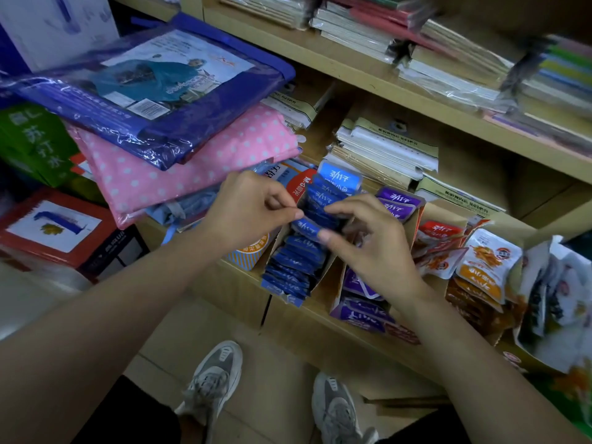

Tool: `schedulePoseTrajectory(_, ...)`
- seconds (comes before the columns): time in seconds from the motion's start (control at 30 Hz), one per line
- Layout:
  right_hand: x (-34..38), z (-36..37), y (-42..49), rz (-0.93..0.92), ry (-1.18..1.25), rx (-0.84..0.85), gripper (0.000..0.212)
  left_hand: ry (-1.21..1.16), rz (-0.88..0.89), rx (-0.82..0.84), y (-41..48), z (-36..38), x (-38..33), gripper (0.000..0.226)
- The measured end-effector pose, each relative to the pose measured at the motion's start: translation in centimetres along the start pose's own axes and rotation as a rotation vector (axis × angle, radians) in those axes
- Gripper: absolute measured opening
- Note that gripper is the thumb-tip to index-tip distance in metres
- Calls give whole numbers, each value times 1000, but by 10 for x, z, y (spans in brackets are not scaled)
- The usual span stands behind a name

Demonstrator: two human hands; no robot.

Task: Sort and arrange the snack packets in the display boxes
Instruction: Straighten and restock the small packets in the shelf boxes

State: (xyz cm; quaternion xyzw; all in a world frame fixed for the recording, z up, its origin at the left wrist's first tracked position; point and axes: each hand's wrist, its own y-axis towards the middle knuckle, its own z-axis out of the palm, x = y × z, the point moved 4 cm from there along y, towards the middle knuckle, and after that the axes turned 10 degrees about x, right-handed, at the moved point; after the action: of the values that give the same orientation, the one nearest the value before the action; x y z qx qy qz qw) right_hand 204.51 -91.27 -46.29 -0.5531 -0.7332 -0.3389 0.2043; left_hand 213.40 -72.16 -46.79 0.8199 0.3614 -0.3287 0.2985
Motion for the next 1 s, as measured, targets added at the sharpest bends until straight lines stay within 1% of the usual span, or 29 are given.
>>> schedulePoseTrajectory(0.03, 0, 2, -1, -4, -81, 45, 37, -8, 7, -22, 0, 3, -1, 9)
schedulePoseTrajectory(0.07, -2, 3, -1, -13, -161, 62, 40, -17, 15, -33, 0, 5, -2, 9)
schedulePoseTrajectory(0.13, -3, 5, 1, -41, -240, 19, 29, -33, 27, -32, -2, 9, -7, 10)
schedulePoseTrajectory(0.2, -4, 3, 5, -42, -247, -31, 15, -81, 28, -1, -6, 8, -9, 22)
schedulePoseTrajectory(0.27, -6, 2, 9, -16, -240, -60, 10, -89, 60, 70, -12, 9, -10, 24)
schedulePoseTrajectory(0.3, -7, 1, 10, -3, -237, -70, 10, -34, 94, 139, -15, 13, -10, 22)
schedulePoseTrajectory(0.33, -7, 1, 10, 7, -231, -79, 9, 50, 121, 227, -19, 19, -10, 24)
schedulePoseTrajectory(0.4, -8, 0, 11, 19, -206, -91, 8, 207, 143, 396, -26, 34, -7, 38)
schedulePoseTrajectory(0.5, -12, -5, 12, 37, -176, -116, 8, 351, 143, 529, -30, 48, -6, 49)
schedulePoseTrajectory(0.6, -18, -6, 13, 55, -168, -94, 8, 531, 216, 583, -31, 51, -10, 58)
schedulePoseTrajectory(0.63, -20, -7, 13, 56, -175, -84, 9, 577, 213, 603, -31, 52, -11, 62)
schedulePoseTrajectory(0.73, -19, -8, 13, 52, -194, -73, 11, 696, 123, 681, -30, 58, -13, 78)
schedulePoseTrajectory(0.83, -18, -9, 12, 42, -190, -53, 10, 720, 85, 725, -27, 64, -16, 84)
schedulePoseTrajectory(0.93, -18, -8, 11, 56, -187, -29, 9, 751, 84, 743, -25, 65, -13, 89)
schedulePoseTrajectory(1.0, -18, -8, 10, 64, -176, -27, 8, 707, 69, 743, -24, 65, -7, 90)
